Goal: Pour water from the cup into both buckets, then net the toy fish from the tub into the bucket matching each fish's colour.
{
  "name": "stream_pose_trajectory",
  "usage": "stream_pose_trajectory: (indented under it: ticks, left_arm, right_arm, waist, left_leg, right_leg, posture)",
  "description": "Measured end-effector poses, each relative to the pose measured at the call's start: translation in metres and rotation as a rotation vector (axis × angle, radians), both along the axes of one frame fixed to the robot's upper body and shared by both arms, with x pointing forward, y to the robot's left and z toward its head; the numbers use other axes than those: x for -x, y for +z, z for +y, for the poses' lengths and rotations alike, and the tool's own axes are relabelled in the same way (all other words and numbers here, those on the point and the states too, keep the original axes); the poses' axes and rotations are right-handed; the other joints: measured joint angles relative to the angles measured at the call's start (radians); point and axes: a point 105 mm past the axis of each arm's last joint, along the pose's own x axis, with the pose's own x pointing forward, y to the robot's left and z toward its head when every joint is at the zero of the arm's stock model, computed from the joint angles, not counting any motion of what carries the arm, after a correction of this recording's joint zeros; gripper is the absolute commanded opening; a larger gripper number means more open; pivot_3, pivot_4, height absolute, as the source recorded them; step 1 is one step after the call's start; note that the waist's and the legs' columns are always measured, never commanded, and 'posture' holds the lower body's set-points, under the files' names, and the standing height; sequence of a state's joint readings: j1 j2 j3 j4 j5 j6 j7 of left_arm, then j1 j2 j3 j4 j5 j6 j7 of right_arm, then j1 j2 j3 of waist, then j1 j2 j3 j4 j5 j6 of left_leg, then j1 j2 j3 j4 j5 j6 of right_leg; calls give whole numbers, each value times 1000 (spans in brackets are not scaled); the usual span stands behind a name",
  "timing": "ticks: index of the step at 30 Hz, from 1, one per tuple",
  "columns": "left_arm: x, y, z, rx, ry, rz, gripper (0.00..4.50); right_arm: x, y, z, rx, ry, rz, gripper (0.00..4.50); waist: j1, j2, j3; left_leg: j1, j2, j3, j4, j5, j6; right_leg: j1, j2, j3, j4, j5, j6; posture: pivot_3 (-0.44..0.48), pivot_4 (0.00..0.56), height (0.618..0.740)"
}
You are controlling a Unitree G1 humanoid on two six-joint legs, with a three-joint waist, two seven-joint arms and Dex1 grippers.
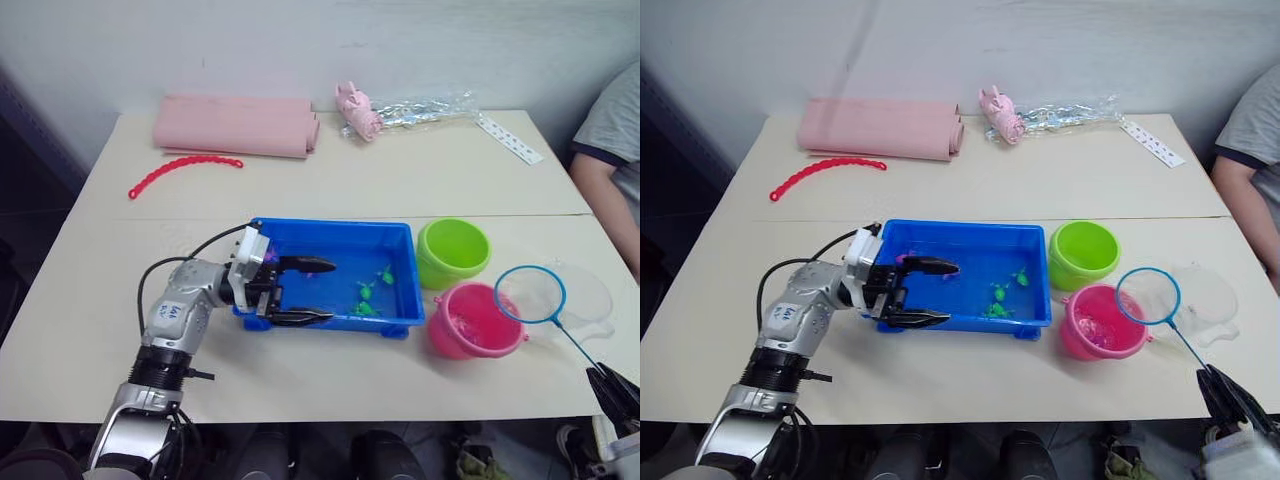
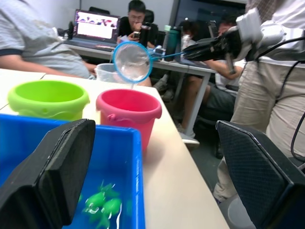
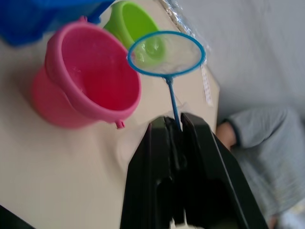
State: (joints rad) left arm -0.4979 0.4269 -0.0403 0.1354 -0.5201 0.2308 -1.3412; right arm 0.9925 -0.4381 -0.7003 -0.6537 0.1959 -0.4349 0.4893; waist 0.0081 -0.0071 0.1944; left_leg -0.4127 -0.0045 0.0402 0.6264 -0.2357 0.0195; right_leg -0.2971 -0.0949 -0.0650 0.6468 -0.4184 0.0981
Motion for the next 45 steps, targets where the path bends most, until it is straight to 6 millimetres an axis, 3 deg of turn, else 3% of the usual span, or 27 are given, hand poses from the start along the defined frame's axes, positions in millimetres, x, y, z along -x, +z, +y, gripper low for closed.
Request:
stream_pose_trajectory:
  ticks: [2,8,13,17,24,32,38,45]
  left_arm:
    - [-3,5,14,-2,52,-18,4438]
    - [-6,-4,71,-27,320,14,4438]
    - [3,-12,123,-95,533,40,4438]
    - [10,-14,147,-117,625,50,4438]
    - [21,-16,154,-152,660,44,4438]
    - [25,-18,153,-162,662,45,4438]
    - [26,-18,153,-164,658,32,4438]
    - [30,-21,154,-171,648,37,4438]
  right_arm:
    - [-10,8,7,-119,68,23,0]
    - [-76,43,49,-340,365,139,0]
    - [-115,41,80,-336,464,337,0]
    - [-138,22,83,-241,437,439,0]
    - [-173,-2,101,-76,474,449,0]
    - [-191,-23,118,37,517,492,0]
    - [-189,-28,128,85,568,530,0]
    - [-183,-34,146,16,642,562,0]
  waist:
    - [-2,0,0]
    - [-14,0,0]
    - [-7,0,1]
    - [1,-2,1]
    - [-12,-2,2]
    - [-13,-2,2]
    - [-14,-2,2]
    - [-15,-2,2]
  left_leg:
    - [9,0,-1,-3,-2,0]
    - [9,1,-2,-3,-3,0]
    - [6,1,-3,-1,-3,1]
    - [4,0,-3,2,-5,3]
    - [4,0,-3,1,-5,2]
    - [4,0,-3,1,-5,2]
    - [4,0,-3,1,-6,2]
    - [4,0,-3,1,-6,2]
  right_leg:
    - [9,0,-1,-4,0,0]
    - [8,0,-3,-4,0,-1]
    - [8,-1,-6,-6,0,-1]
    - [9,-3,-6,-9,0,0]
    - [8,-3,-6,-9,0,1]
    - [7,-3,-6,-8,0,1]
    - [7,-3,-6,-8,0,1]
    - [7,-3,-6,-8,0,1]
  posture:
    - [0,150,740]
    - [0,150,740]
    - [0,150,740]
    - [0,150,740]
    - [0,150,740]
    - [0,150,740]
    - [0,150,740]
    - [0,150,740]
